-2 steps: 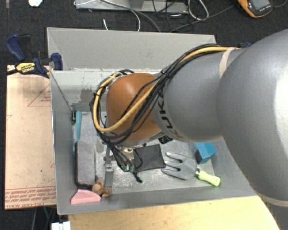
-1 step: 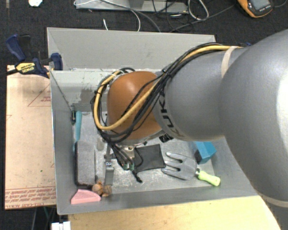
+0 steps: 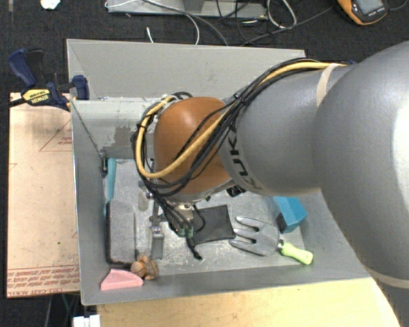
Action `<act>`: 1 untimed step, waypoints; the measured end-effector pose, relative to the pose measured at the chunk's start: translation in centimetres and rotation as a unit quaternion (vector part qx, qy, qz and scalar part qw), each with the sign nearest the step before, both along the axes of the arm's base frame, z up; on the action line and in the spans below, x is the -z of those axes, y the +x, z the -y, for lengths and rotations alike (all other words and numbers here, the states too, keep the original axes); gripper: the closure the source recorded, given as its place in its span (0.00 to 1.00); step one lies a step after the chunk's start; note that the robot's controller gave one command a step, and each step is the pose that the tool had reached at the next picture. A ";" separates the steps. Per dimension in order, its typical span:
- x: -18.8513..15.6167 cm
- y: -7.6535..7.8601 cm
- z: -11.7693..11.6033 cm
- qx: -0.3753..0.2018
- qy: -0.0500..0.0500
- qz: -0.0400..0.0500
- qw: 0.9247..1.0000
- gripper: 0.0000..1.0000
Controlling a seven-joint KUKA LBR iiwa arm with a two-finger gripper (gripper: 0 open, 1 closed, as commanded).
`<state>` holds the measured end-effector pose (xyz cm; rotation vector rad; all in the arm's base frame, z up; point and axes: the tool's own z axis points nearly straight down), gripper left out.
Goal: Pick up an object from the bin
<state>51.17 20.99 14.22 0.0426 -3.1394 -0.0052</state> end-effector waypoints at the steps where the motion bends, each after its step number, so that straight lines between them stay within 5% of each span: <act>1: -6.2 1.6 0.5 0.003 -0.001 -0.001 1.000 0.00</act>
Offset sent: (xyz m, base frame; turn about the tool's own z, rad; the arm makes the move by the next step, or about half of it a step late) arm 0.0848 -0.0332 -0.0722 -0.2602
